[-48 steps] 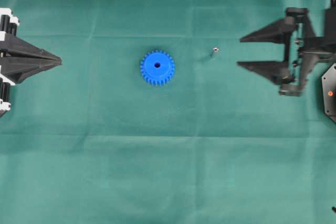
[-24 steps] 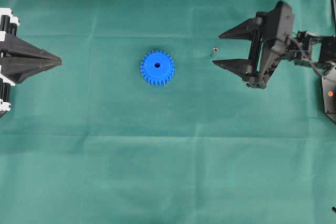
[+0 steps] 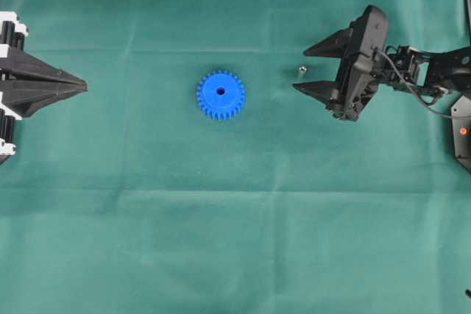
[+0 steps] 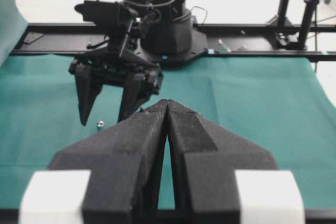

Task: Insert the shaft placed at a random location into the center hole of the medium gear at another random location.
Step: 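Lower the right gripper over the silver shaft and close on it, then lift the silver shaft upright with the right gripper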

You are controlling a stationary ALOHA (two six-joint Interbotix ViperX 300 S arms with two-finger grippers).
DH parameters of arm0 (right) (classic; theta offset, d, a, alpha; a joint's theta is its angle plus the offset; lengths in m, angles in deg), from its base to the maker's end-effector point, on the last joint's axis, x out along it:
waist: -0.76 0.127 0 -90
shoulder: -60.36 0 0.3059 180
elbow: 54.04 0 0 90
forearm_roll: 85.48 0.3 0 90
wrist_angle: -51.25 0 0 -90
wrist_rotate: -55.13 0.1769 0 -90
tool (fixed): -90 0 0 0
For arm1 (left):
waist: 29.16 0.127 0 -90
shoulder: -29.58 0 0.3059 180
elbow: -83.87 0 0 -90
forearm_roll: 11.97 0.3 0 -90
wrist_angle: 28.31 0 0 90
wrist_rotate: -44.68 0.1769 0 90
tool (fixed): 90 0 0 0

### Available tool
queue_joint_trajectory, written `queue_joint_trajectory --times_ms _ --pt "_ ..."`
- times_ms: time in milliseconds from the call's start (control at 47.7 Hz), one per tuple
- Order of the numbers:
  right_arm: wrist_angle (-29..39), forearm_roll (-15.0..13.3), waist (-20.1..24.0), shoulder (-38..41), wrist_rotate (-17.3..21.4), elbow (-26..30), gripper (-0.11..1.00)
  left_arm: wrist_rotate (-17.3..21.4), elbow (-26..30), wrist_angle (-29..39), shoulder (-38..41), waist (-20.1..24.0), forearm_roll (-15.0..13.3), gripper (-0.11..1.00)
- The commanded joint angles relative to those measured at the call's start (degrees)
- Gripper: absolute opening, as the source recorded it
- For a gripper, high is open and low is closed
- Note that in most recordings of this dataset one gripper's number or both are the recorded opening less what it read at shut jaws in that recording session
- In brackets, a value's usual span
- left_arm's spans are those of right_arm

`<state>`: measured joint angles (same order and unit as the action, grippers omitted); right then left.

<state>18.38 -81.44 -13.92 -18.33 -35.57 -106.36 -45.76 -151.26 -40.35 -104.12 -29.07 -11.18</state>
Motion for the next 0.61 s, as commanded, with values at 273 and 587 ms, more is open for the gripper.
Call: queue_joint_trajectory --times_ms 273,587 --pt "-2.4 0.2 -0.3 0.4 0.8 0.9 0.51 -0.2 1.4 -0.3 0.4 -0.1 0.2 0.0" --pt "-1.3 0.3 -0.3 0.4 0.6 1.1 0.13 -0.1 1.4 0.0 0.2 -0.1 0.2 0.0"
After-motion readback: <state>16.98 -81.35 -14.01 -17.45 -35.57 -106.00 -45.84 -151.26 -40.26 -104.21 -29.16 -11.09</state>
